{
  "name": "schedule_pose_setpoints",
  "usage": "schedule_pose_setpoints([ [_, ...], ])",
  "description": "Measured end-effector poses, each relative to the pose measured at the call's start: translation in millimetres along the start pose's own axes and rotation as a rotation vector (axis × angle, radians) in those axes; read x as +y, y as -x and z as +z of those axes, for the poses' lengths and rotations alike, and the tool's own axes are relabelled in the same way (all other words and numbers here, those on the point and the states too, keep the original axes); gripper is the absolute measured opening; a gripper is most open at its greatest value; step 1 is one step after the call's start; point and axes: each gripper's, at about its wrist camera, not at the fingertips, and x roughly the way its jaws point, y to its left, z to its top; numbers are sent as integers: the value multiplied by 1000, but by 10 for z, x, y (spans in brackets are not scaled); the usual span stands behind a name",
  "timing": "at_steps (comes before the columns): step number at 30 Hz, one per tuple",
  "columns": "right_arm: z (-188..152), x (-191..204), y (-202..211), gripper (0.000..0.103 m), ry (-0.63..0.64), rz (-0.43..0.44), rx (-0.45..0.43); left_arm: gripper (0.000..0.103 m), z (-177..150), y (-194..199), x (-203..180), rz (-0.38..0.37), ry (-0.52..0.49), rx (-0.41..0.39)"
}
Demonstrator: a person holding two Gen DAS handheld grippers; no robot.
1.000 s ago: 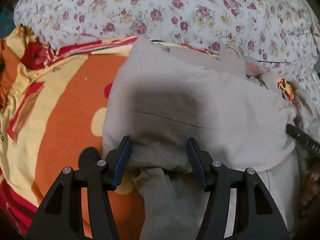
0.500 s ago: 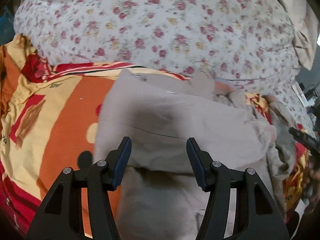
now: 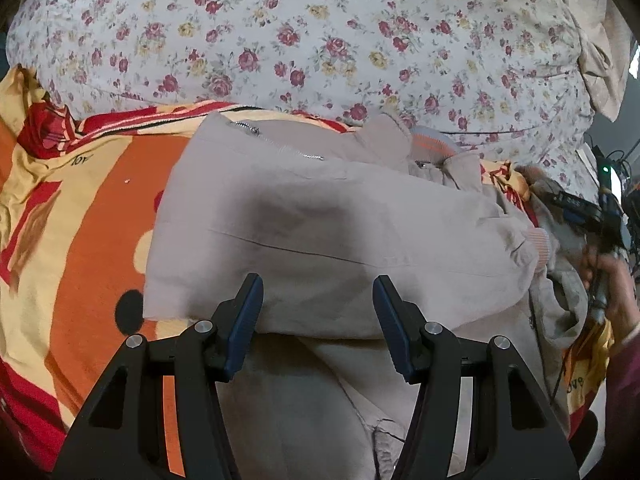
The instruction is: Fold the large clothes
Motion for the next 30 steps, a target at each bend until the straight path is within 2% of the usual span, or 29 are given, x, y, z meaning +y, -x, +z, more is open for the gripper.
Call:
schedule_pose_setpoints([
  [3,139,-16,-211,78,-7,-67,1,57,-2,-47,9,4,7,7],
  [5,204,-16,-388,78,0,-91,32,57,-8,-87,17,5,13,16],
  [7,230,-14,-481,72,13,-90,29,57,-25,-117,23,8,14,23],
  [8,232,-19,-481,45,17,-87,15,57,-36,-124,26,10,12,26],
  [9,238,-50,-474,28,12,-77,6,57,-44,-120,30,12,9,27],
  [10,240,-102,-466,25,-6,-47,8,57,-47,-114,35,13,8,26],
  [11,239,-190,-428,14,-37,-4,3,57,-47,-96,48,15,9,23],
  [12,238,-262,-386,10,-55,20,-4,57,-42,-78,61,15,11,20],
  [13,233,-334,-325,10,-75,56,-10,57,-35,-49,79,13,18,13],
  [15,222,-488,-108,8,-127,197,-41,57,-20,22,118,9,36,-7],
  [17,208,-552,190,8,-146,302,-88,57,6,117,169,0,61,-31],
  [20,185,-492,710,7,-130,485,-141,57,43,270,231,-28,102,-61],
  [24,104,-69,1259,7,-23,675,-150,57,78,456,288,-67,148,-96],
  [27,-109,480,1593,7,75,817,-139,57,89,578,329,-93,175,-118],
  [30,-311,1092,1746,7,191,925,-96,57,91,647,378,-115,189,-128],
])
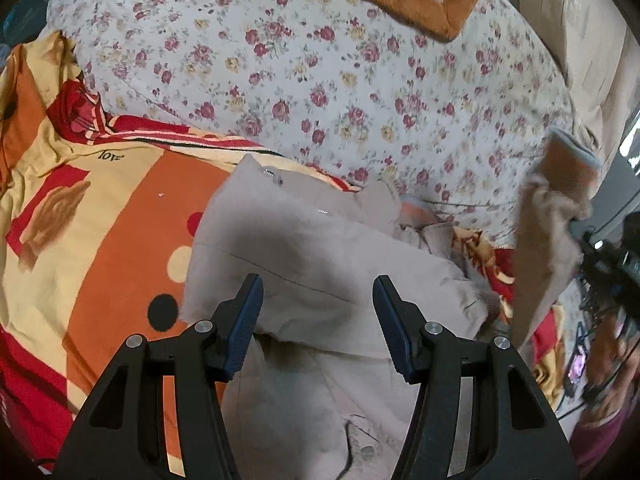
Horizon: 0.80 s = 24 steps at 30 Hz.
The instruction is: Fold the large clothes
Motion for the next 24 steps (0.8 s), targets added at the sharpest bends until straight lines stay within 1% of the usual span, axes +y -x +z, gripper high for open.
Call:
schedule_pose_setpoints([
  [2,-129,275,-341,7,51,44,61,57,-2,21,41,-18,19,-2],
  [3,-234,386,-559,7,66,54,98,59,0,17,75,-33,36,2],
  [4,-338,457,-740,7,76,52,126,67,-3,11,104,-47,50,6],
  [5,-472,504,-1017,10,83,38,170,72,-7,7,129,-58,63,8],
  [6,-558,486,-1186,20,84,22,206,76,-15,6,157,-71,81,7],
  [7,-675,462,-1396,27,76,-3,266,78,-22,5,184,-82,95,6],
  [8,-807,407,-1574,36,51,-25,327,78,-22,0,199,-89,95,9],
  [9,-865,381,-1618,38,38,-32,340,78,-17,-17,203,-92,85,18],
  [10,-903,353,-1600,40,32,-32,335,78,-14,-31,201,-92,76,24],
  [11,-923,341,-1525,47,32,-31,319,78,-11,-50,194,-91,68,29],
  [13,-937,316,-1199,54,37,-44,257,78,8,-124,178,-83,63,42],
  [15,-931,287,-851,73,38,-74,198,79,34,-254,127,-70,51,58],
  [18,-903,84,-316,75,22,-175,116,79,53,-542,-2,-15,20,109],
  [21,-975,-162,109,75,7,-305,95,79,24,-823,-123,37,-14,163],
  [23,-1079,-341,311,75,-30,-364,83,76,-16,-997,-197,48,-42,213],
  [24,-1116,-418,373,75,-55,-370,82,56,-36,-1052,-228,38,-49,228],
])
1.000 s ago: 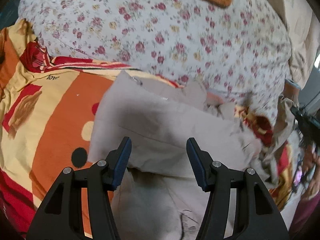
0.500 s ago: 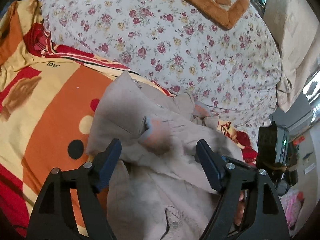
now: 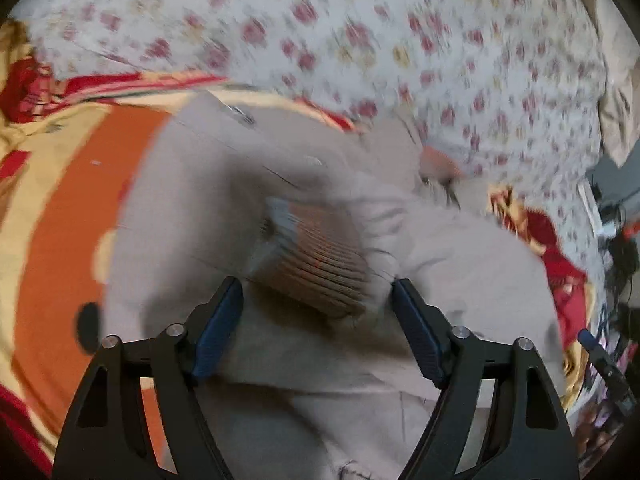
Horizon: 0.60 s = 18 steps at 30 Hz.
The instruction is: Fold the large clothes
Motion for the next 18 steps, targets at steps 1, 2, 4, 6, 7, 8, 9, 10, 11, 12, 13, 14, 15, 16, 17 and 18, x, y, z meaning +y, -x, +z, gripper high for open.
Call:
schedule_pose_setpoints([
  [1,-40,-112,23,75,-34,-2,7,34,-11,-66,-52,-14,-14,22],
  [2,-96,-236,25,75,-77,-7,16,30,-13,-79,-87,-15,-24,35],
  [4,-139,-371,45,75,-126,-10,21,22,5,12,-174,-21,-51,-6],
  [6,-195,-460,60,75,-160,0,20,20,67,217,-211,-42,-60,-65],
  [7,-202,-477,65,75,-168,6,19,20,106,352,-185,-67,-45,-98],
  [8,-209,-476,65,75,-170,13,17,20,151,495,-133,-91,-24,-132],
  [9,-203,-454,56,75,-166,19,16,19,199,655,-46,-106,5,-174],
  [10,-198,-436,51,75,-161,21,15,19,222,739,29,-105,23,-199],
  [11,-200,-426,49,75,-159,20,14,19,247,821,121,-90,45,-223],
  [12,-201,-418,34,77,-161,21,14,19,260,873,231,-60,66,-236],
  [13,-198,-420,14,79,-168,24,14,19,258,882,317,-40,79,-236],
  [14,-193,-430,-23,82,-185,28,14,19,242,859,425,-19,96,-225],
  [15,-195,-448,-53,82,-202,34,13,19,218,817,492,-11,107,-209],
  [16,-190,-459,-101,82,-224,47,15,19,190,758,577,-3,121,-185],
  [17,-185,-471,-152,82,-243,61,20,19,153,694,644,5,130,-162],
  [18,-173,-478,-223,82,-268,75,29,19,125,652,686,9,134,-150],
])
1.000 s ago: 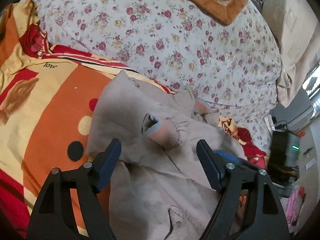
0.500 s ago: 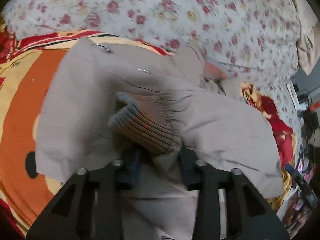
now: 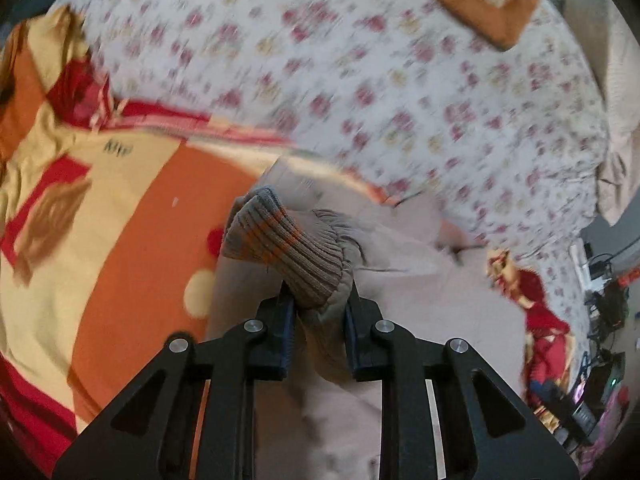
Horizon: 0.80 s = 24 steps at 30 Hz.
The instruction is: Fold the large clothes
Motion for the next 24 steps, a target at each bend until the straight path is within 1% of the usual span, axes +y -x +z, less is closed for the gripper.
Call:
schedule_pose_setpoints([
  [3,66,2,-221,85,-39,22,20,19,-54,-79,21,1,3,14],
  [5,130,-8,-385,85,-61,-1,28,19,-66,-78,-2,0,-6,10],
  [7,204,-11,-547,85,-77,-2,40,19,-84,-79,-59,1,-18,10],
  [8,233,-5,-643,81,-81,13,63,19,-90,-81,-84,2,-26,11],
  [9,250,19,-737,58,-72,32,88,19,-88,-107,-108,4,-34,15],
  [10,254,60,-781,48,-47,37,91,19,-90,-121,-131,2,-42,21],
  [11,257,107,-783,33,-9,0,71,19,-95,-138,-151,-6,-48,29],
  [12,271,166,-742,21,44,-40,33,20,-100,-145,-165,-18,-49,35],
  [13,289,199,-697,20,74,-44,17,24,-108,-147,-180,-40,-50,37],
  [14,325,232,-625,16,102,-52,3,25,-109,-153,-188,-56,-50,36],
  [15,352,249,-575,14,122,-59,-7,31,-117,-169,-193,-62,-53,35],
  [16,379,253,-528,11,147,-80,-21,37,-135,-205,-191,-50,-59,34],
  [17,405,250,-497,6,172,-120,-39,43,-167,-275,-188,-23,-66,36],
  [18,437,221,-521,6,193,-189,-45,51,-210,-394,-171,17,-70,60],
  [19,460,180,-575,6,192,-222,-39,51,-243,-495,-160,41,-70,92],
  [20,470,110,-652,6,170,-228,-23,51,-275,-585,-139,50,-70,118],
  [22,463,7,-780,6,145,-236,7,52,-291,-589,-132,50,-78,100],
  [24,474,-15,-742,6,128,-227,2,52,-274,-511,-134,58,-75,90],
])
